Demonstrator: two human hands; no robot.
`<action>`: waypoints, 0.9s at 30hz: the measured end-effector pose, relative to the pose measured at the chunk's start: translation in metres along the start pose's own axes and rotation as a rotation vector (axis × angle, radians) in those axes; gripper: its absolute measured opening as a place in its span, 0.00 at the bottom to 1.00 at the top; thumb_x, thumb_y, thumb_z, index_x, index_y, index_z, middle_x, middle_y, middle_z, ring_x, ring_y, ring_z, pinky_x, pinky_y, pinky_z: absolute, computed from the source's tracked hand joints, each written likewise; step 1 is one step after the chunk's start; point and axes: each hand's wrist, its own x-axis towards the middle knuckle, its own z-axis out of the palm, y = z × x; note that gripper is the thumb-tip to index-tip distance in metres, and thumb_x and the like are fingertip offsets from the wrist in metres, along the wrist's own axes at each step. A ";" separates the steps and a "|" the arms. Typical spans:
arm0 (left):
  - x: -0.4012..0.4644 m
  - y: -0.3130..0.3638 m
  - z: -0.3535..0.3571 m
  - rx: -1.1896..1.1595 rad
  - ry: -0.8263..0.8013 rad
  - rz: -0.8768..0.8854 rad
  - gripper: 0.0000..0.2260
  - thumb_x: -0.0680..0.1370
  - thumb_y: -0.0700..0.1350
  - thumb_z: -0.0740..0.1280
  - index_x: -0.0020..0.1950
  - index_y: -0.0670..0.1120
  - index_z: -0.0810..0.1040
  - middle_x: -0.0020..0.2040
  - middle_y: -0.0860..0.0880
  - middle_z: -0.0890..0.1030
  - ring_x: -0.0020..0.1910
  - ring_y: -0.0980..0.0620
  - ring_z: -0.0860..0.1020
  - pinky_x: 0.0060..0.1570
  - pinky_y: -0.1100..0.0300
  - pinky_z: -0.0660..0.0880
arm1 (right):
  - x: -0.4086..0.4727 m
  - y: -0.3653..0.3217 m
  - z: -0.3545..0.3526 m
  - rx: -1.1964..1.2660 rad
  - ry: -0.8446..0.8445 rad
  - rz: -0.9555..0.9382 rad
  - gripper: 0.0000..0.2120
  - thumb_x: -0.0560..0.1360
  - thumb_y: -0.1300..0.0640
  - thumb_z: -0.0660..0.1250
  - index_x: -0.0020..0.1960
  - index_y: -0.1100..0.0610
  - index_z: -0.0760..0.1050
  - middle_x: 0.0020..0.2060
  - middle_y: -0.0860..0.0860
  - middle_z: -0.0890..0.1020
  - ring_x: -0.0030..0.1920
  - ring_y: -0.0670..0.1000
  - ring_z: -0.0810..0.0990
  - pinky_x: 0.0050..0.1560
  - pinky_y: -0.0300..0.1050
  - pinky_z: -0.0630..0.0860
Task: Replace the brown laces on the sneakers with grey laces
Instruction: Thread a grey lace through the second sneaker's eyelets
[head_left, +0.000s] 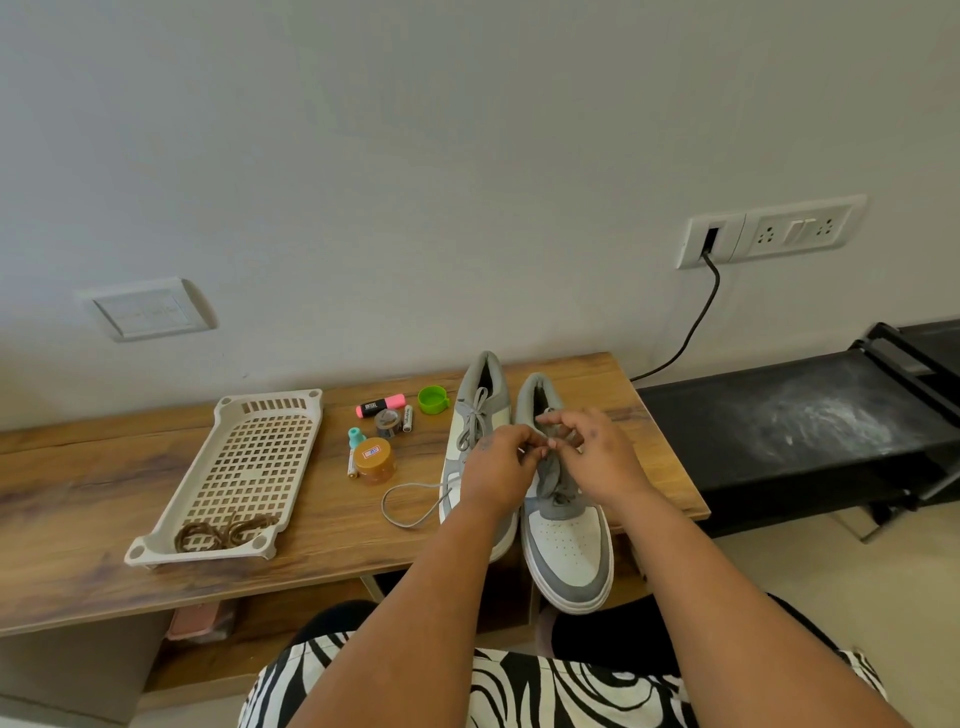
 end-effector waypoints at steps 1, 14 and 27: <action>0.000 0.000 0.000 0.004 0.003 0.007 0.05 0.78 0.48 0.69 0.51 0.49 0.82 0.49 0.50 0.83 0.45 0.53 0.79 0.47 0.55 0.76 | 0.002 0.001 -0.002 -0.039 -0.019 -0.023 0.13 0.78 0.60 0.67 0.60 0.48 0.80 0.49 0.49 0.74 0.49 0.47 0.75 0.49 0.40 0.73; 0.000 -0.003 -0.004 -0.086 -0.005 0.010 0.05 0.77 0.46 0.71 0.52 0.50 0.84 0.49 0.52 0.84 0.47 0.54 0.80 0.51 0.52 0.78 | 0.026 0.004 -0.010 0.076 -0.154 0.171 0.02 0.77 0.53 0.69 0.48 0.50 0.79 0.44 0.47 0.79 0.46 0.47 0.76 0.47 0.44 0.74; 0.002 -0.006 -0.002 -0.172 -0.072 -0.051 0.03 0.77 0.46 0.71 0.50 0.50 0.83 0.42 0.57 0.82 0.45 0.56 0.80 0.52 0.53 0.78 | 0.031 0.012 -0.010 0.406 -0.144 0.292 0.15 0.73 0.56 0.74 0.58 0.51 0.76 0.44 0.50 0.86 0.50 0.47 0.83 0.54 0.45 0.76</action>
